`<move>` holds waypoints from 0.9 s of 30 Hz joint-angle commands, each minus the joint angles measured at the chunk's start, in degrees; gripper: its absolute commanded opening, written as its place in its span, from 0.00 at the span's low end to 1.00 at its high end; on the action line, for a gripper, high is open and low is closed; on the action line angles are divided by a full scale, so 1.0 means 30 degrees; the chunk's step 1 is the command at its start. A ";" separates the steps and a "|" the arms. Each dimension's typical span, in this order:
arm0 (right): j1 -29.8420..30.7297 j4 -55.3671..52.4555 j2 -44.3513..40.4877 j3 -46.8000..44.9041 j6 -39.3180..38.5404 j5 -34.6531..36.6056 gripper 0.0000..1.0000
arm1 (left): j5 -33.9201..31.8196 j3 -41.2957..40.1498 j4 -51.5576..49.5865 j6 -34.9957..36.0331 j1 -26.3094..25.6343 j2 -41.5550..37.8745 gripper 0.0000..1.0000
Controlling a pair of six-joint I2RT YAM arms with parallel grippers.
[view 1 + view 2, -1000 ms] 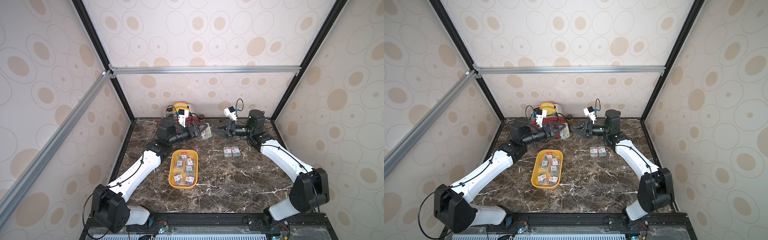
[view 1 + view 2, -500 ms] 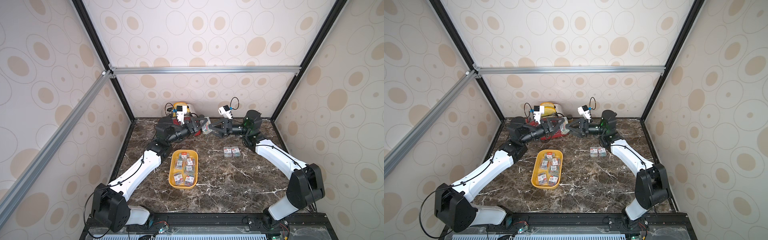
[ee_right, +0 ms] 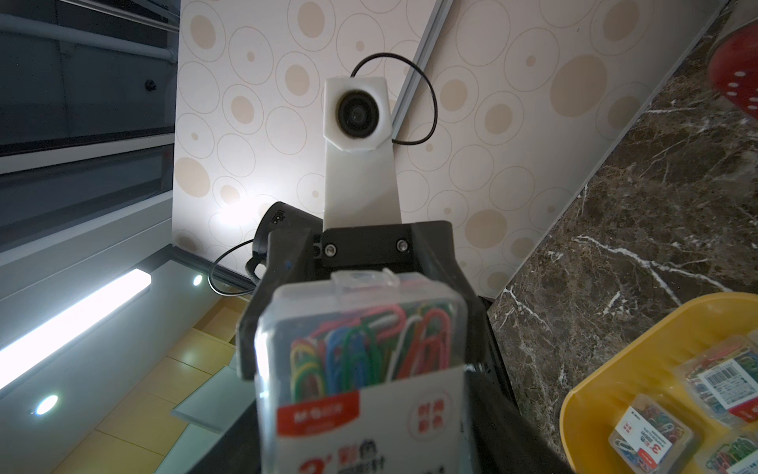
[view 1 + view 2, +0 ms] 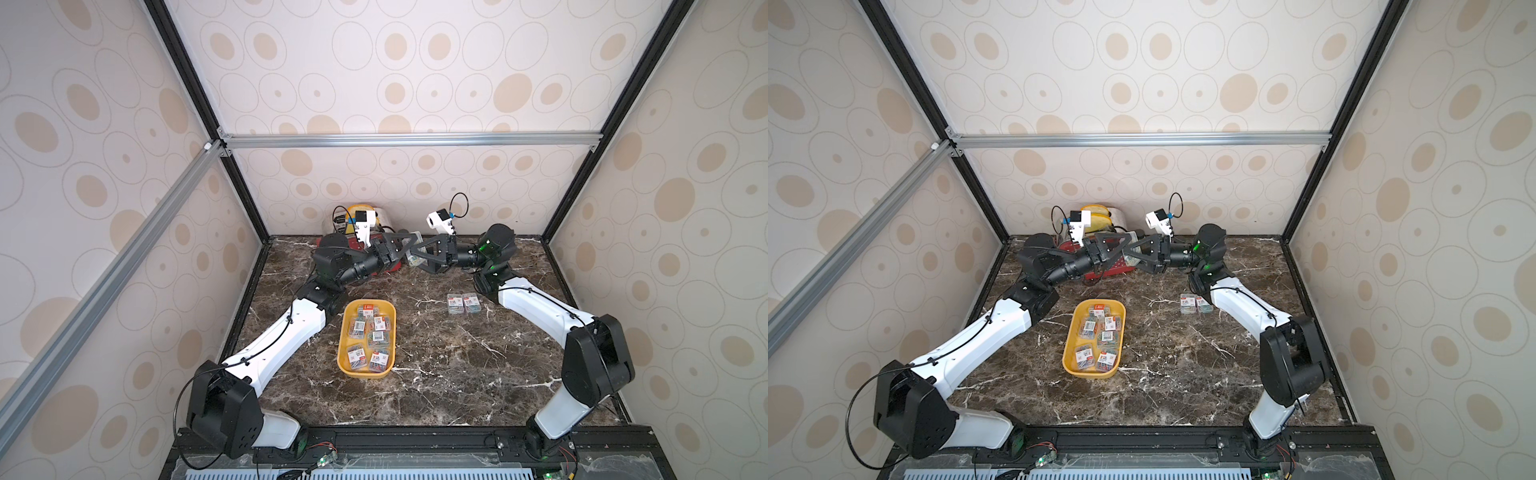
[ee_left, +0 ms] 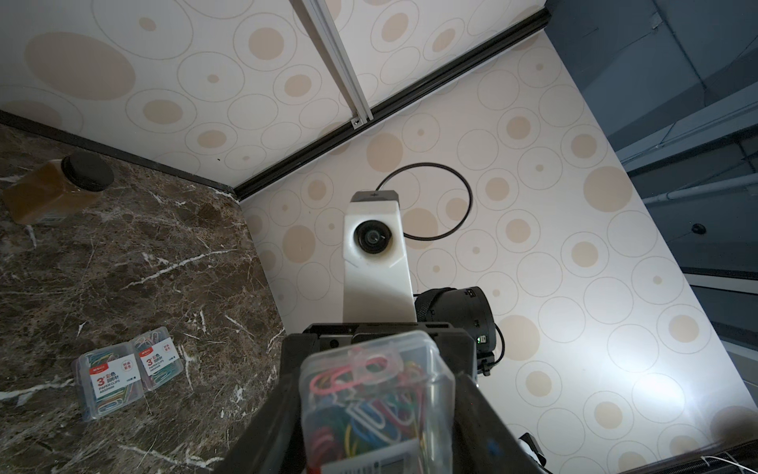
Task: Take the paper clips out of the storage box
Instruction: Pick up the boxed paper clips from the storage box.
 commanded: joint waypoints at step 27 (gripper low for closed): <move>0.0195 -0.7716 -0.1603 0.0965 -0.6346 -0.1078 0.00 | -0.0156 0.0721 -0.2302 0.2136 0.0109 -0.0557 0.81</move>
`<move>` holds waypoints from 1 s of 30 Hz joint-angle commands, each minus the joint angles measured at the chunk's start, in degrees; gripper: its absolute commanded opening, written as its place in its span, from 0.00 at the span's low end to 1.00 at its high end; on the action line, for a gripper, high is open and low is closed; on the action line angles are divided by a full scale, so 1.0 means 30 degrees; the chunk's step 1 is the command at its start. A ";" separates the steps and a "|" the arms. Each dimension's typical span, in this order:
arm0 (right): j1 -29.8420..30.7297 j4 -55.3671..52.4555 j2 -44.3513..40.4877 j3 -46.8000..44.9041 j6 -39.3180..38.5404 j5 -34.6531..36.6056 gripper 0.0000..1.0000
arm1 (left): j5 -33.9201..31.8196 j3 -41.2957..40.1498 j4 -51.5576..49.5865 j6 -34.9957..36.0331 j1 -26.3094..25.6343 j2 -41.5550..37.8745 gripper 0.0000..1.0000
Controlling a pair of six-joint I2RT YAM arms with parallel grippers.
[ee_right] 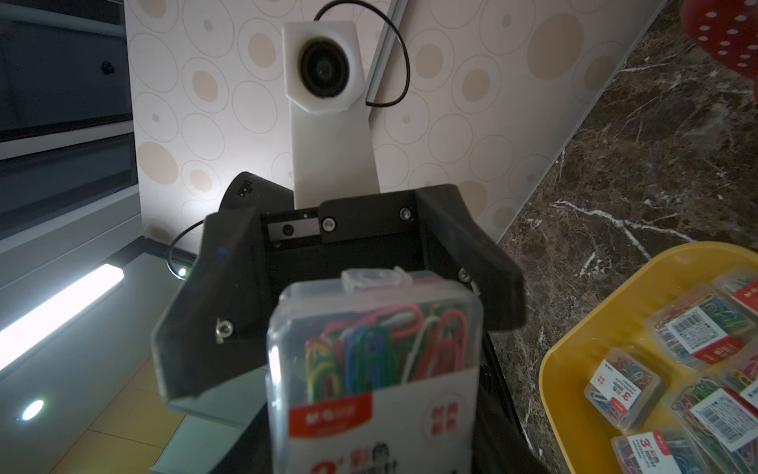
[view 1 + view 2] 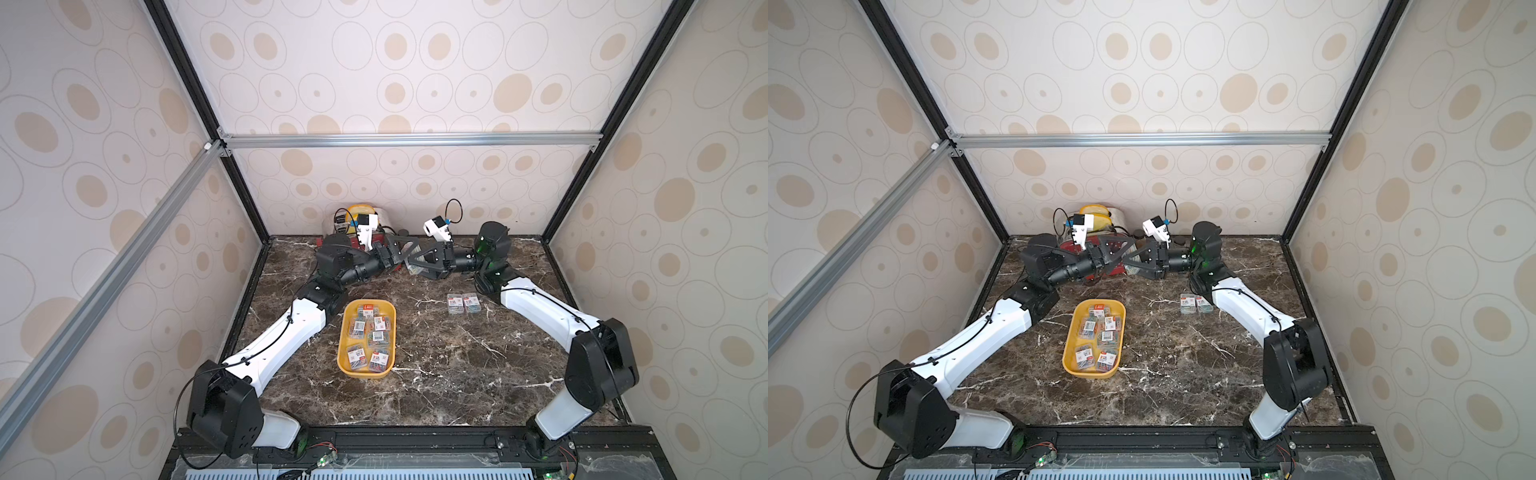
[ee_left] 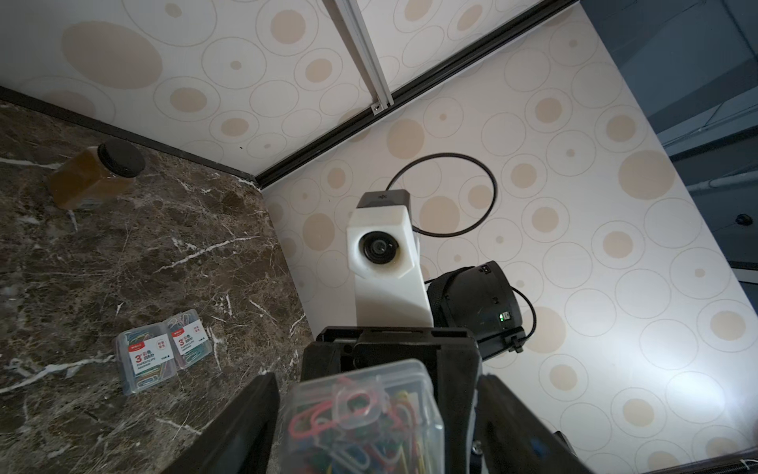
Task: Take the paper clips out of the storage box
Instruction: Pick up the boxed paper clips from the storage box.
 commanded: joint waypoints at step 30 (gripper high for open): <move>0.4084 -2.1538 -0.4053 0.0277 -2.7439 1.8929 0.00 | 0.2061 0.0180 -0.9897 0.2305 0.0139 0.0509 0.96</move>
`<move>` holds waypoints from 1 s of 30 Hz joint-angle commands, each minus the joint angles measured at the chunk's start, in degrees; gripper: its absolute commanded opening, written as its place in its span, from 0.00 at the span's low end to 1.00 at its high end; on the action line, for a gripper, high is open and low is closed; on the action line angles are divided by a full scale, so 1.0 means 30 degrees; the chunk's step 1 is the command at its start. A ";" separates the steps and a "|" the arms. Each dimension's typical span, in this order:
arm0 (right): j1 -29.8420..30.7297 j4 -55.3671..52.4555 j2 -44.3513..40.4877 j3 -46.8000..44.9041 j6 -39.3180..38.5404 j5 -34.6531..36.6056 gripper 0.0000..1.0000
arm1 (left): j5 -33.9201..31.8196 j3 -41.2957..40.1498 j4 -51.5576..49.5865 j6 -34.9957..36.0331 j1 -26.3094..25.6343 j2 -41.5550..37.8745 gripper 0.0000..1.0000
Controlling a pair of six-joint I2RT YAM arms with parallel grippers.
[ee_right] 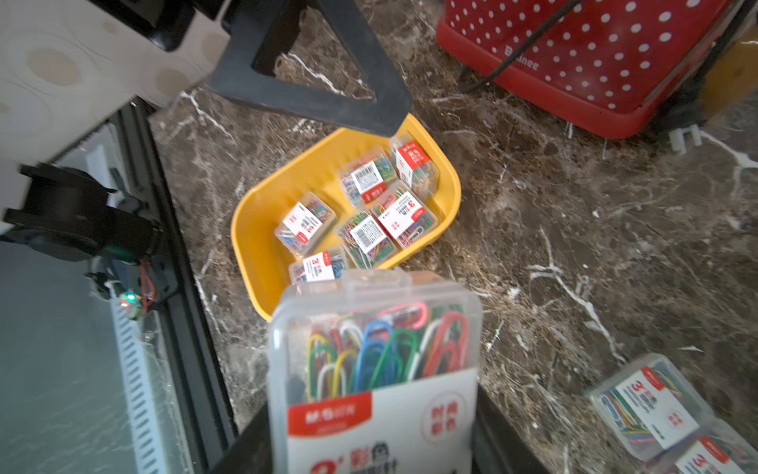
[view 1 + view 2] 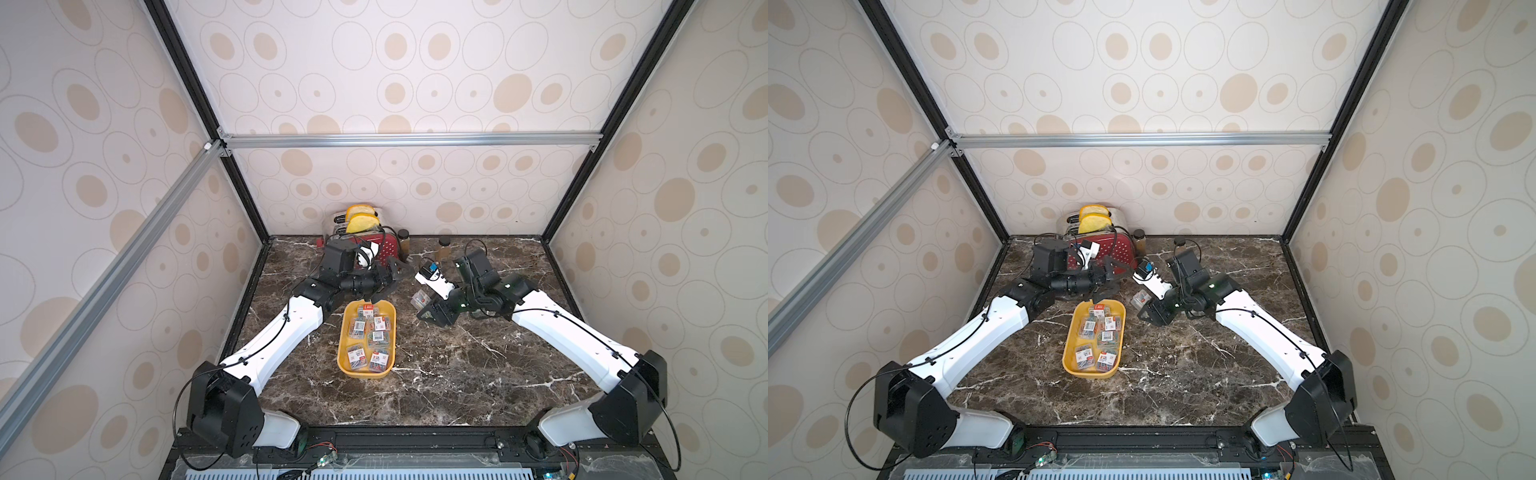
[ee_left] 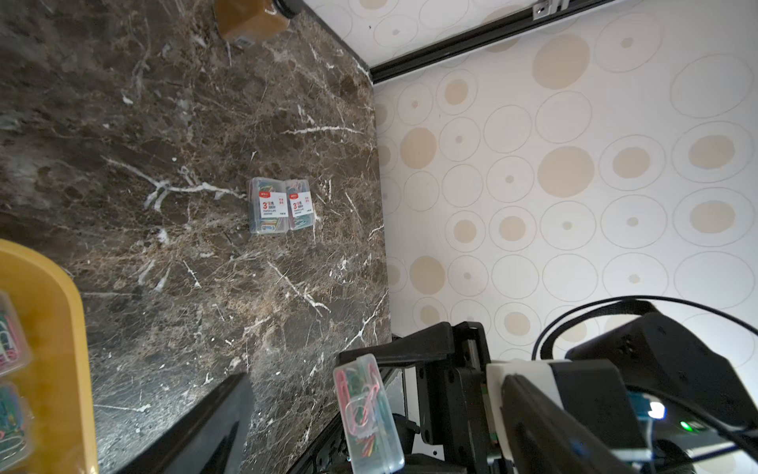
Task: Take the paper clips out of the storage box
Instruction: Pick up the boxed paper clips from the storage box.
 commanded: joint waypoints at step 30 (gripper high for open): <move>0.0923 0.0724 0.0652 0.0171 -0.1170 0.3451 0.00 | 0.1618 -0.1508 0.3918 -0.1542 -0.1742 0.2061 0.39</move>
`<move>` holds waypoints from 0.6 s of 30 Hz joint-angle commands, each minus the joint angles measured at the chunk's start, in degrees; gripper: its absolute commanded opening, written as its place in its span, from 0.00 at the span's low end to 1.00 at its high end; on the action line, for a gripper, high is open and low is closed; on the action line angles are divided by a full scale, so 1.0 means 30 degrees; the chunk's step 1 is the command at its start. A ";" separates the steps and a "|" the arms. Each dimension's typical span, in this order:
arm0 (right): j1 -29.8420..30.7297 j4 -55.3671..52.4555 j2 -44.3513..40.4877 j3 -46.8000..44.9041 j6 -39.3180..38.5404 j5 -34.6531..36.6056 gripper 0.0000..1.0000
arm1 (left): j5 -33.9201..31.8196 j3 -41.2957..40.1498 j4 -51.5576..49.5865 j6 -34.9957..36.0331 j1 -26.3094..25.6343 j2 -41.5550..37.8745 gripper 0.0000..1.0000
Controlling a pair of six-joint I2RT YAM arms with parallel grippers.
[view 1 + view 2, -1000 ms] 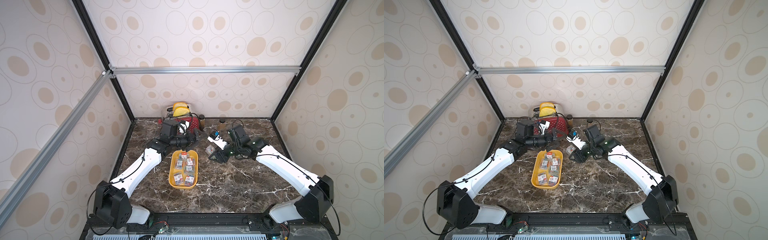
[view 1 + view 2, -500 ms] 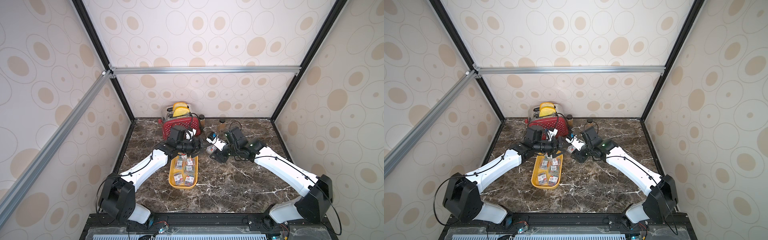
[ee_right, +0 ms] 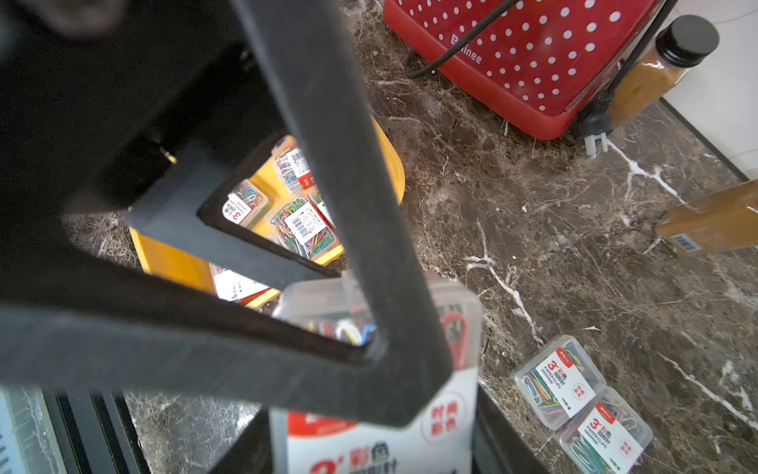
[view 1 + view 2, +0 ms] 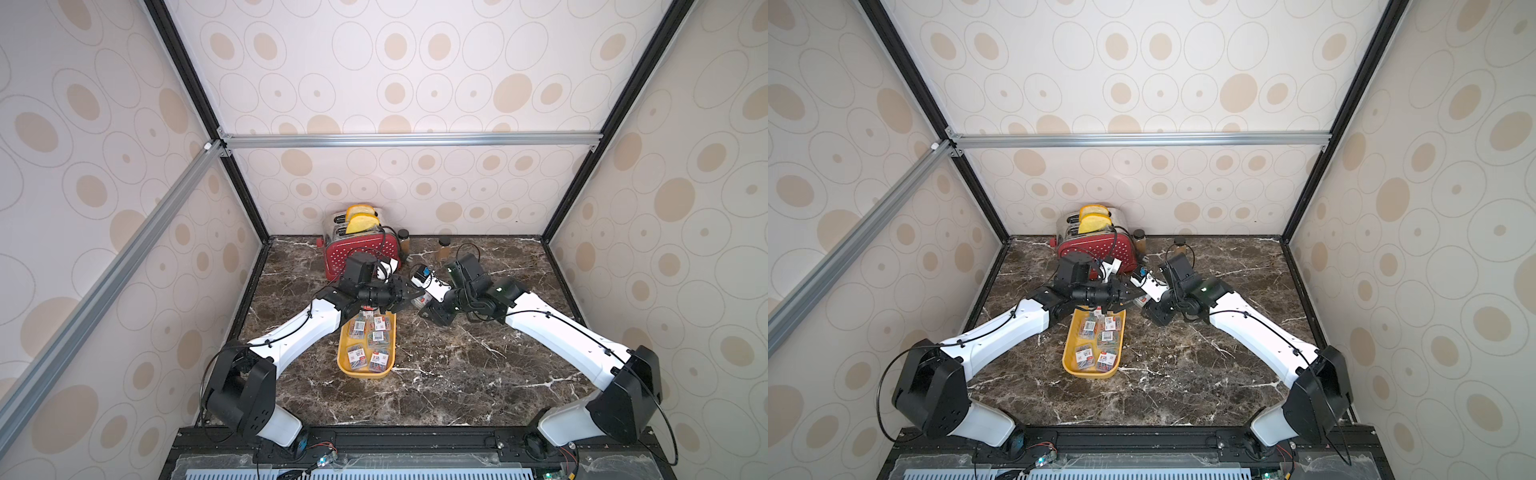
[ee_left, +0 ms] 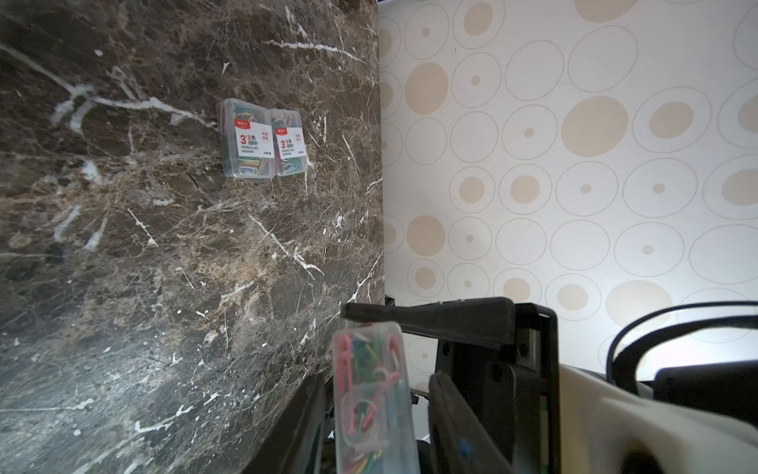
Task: Take the paper clips out of the storage box
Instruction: Pick up the boxed paper clips from the storage box.
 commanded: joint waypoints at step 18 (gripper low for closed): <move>0.0179 -0.1653 -0.0260 0.1536 0.0578 -0.0483 0.58 | 0.0878 0.1400 -0.3531 0.5258 -0.0256 0.0743 0.19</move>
